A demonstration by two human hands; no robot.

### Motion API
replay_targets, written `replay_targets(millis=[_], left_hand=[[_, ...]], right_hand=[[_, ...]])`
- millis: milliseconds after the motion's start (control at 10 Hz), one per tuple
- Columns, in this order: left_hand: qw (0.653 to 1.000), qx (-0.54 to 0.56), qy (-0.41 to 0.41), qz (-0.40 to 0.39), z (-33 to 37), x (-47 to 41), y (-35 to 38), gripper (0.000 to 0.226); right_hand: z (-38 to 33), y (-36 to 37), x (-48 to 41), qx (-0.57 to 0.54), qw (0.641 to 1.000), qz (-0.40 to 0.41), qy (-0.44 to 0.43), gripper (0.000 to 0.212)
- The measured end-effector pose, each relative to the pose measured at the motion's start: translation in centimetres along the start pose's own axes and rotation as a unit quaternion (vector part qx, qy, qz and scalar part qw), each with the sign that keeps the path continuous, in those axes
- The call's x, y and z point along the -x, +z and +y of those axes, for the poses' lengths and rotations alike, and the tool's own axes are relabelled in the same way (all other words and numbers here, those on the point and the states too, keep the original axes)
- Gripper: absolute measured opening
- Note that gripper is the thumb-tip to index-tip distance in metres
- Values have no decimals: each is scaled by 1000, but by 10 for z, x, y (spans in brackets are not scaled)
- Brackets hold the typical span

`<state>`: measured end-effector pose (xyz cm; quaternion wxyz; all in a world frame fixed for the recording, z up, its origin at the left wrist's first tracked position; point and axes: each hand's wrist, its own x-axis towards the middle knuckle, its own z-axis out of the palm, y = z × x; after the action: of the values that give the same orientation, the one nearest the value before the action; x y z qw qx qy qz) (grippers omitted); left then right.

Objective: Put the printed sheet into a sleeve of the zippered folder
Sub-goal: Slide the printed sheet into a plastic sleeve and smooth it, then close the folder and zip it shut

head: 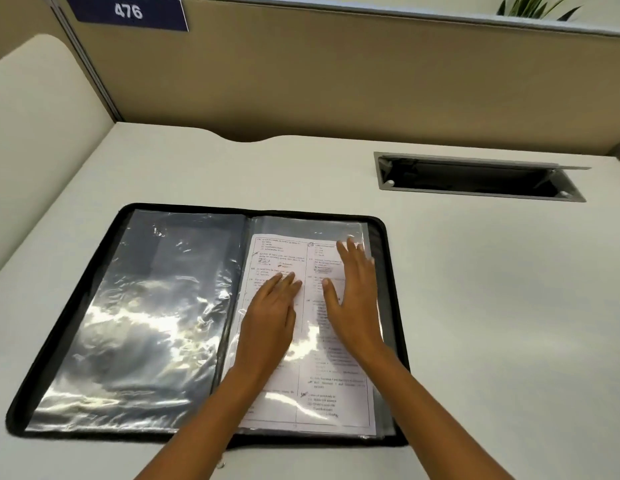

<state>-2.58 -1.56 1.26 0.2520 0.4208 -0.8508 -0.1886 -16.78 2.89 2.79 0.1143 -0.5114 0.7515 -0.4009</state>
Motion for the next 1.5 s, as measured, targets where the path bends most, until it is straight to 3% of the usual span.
replay_targets(millis=[200,400,500,600,700,800,900,1000,1100,1200,1300,1400,1500], left_hand=[[999,33,-11,19,12,44,-16,37],[997,22,-38,57,18,81,-33,34],[993,-1,-85,78,15,98,-40,34],[971,-115,-185,100,7,121,-46,37],[940,-104,-310,101,4,131,-51,47],[877,2,-454,159,3,139,-66,68],[833,80,-486,253,-1,140,-81,72],[680,270,-592,338,-15,135,-103,67],[595,370,-607,375,-27,138,-108,59],[549,482,-553,401,-34,151,-110,43],[607,497,-496,371,-36,157,-110,22],[722,460,-391,337,-32,157,-111,33],[781,417,-330,327,-24,154,-111,51]], right_hand=[[-4,-5,84,53,998,-30,-10,51],[-5,-2,132,133,989,-68,12,58],[-2,-4,141,172,982,-75,6,60],[3,-12,136,209,975,-78,-5,61],[6,-17,131,223,971,-88,-9,61],[8,-19,131,239,966,-98,-18,60],[7,-18,132,240,966,-97,-19,59],[7,-19,132,240,966,-91,-23,59],[7,-19,133,233,968,-90,-25,59],[7,-19,134,225,971,-82,-29,59],[7,-19,135,223,971,-78,-31,59],[8,-19,134,223,971,-74,-34,59],[9,-19,135,219,972,-74,-38,58]])
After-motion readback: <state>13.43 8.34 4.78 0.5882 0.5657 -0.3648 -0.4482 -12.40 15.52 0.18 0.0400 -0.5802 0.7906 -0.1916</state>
